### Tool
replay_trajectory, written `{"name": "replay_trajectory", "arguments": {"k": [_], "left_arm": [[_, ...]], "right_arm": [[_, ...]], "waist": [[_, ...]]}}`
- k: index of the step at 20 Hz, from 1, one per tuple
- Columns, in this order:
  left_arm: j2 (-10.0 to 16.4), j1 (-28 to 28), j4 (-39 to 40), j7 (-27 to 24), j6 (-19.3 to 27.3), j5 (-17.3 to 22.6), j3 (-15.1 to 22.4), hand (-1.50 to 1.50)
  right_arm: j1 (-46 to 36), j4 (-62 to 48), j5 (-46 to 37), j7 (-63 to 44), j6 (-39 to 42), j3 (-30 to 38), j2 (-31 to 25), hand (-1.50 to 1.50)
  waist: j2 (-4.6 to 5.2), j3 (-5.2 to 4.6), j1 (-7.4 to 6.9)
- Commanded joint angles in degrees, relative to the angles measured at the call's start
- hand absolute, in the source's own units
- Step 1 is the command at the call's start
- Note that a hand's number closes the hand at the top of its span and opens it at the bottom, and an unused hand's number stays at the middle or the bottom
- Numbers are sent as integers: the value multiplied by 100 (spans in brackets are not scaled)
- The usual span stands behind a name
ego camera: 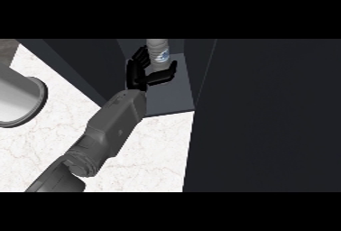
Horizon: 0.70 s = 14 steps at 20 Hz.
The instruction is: Pick up the bottled water, place it into the cabinet and close the cabinet
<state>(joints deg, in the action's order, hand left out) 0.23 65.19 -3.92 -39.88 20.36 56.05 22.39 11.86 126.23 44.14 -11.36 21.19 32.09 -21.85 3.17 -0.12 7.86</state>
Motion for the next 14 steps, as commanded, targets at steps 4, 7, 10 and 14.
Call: {"name": "replay_trajectory", "arguments": {"k": [4, 7, 10, 14], "left_arm": [[83, 169, 202, -70, -21, -5, -67, -150], [103, 226, 270, -147, 65, -34, -59, -150], [48, 182, 299, -156, -28, -39, -68, -150], [-6, 344, 364, -208, 205, -86, -37, -150]], "right_arm": [[-59, -39, -17, -39, -71, -38, 43, -150], [44, 4, -67, 45, 110, -163, 163, -150], [-112, -91, -39, 16, 94, -80, 2, -150], [-104, 78, -19, -37, 40, -140, 41, -150]], "waist": [[24, -2, 11], [31, 3, 66], [36, -2, -3], [53, -8, 102]]}}
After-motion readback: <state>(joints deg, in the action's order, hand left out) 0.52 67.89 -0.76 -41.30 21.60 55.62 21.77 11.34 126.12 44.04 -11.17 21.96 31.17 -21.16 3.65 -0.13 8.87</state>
